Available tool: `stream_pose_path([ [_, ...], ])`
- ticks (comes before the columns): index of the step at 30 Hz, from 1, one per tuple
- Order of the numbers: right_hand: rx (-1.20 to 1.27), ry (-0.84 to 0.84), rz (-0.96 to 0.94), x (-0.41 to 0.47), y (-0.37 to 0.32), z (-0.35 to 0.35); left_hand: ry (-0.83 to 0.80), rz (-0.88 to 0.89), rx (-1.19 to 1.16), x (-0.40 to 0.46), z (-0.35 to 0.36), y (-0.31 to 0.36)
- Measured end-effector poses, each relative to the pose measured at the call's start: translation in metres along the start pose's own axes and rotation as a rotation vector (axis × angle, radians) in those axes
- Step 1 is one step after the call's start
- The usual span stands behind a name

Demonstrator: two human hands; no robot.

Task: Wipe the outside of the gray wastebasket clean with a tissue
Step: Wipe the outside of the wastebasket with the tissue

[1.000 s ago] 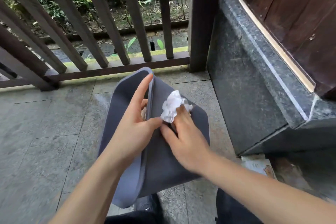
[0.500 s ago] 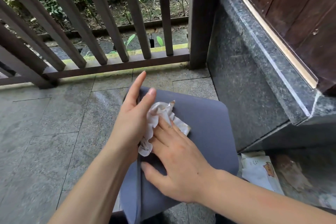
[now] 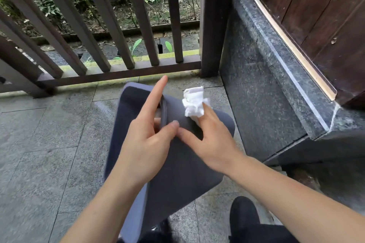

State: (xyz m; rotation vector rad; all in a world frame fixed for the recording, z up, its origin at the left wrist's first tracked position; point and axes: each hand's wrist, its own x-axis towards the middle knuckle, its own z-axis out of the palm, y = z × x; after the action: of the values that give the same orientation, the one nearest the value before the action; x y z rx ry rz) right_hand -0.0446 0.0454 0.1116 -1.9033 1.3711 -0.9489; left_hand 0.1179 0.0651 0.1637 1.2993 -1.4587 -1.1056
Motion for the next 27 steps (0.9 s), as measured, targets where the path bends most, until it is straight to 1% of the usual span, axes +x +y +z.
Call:
stream_pose_path([
  [2,-0.004,-0.115,-0.088,-0.005,-0.006,0.004,0.035,-0.006,0.060,-0.001,-0.002,-0.003],
  [4,0.003,-0.174,-0.199,-0.011,-0.012,0.012,0.034,-0.039,0.070,-0.003,0.000,-0.006],
  [6,0.012,-0.208,-0.255,-0.013,-0.018,0.016,0.046,-0.128,-0.004,-0.001,0.003,-0.006],
  [8,-0.021,-0.227,-0.307,-0.014,-0.026,0.016,0.102,-0.249,-0.127,0.002,0.001,-0.004],
  [11,-0.130,-0.217,-0.391,-0.018,-0.038,0.019,0.208,-0.448,-0.338,0.006,-0.004,0.000],
  [13,-0.215,-0.215,-0.412,-0.023,-0.042,0.023,0.238,-0.503,-0.385,0.005,-0.003,-0.001],
  [15,-0.241,-0.194,-0.405,-0.031,-0.042,0.024,0.266,-0.512,-0.411,0.003,0.002,-0.002],
  [19,-0.172,-0.120,-0.383,-0.038,-0.044,0.028,0.283,-0.481,-0.426,0.001,0.009,0.000],
  [24,-0.108,-0.054,-0.370,-0.035,-0.042,0.035,0.318,-0.382,-0.357,0.003,0.010,0.005],
  [27,-0.138,-0.042,-0.397,-0.035,-0.026,0.033,0.364,-0.378,-0.336,0.004,0.011,0.004],
])
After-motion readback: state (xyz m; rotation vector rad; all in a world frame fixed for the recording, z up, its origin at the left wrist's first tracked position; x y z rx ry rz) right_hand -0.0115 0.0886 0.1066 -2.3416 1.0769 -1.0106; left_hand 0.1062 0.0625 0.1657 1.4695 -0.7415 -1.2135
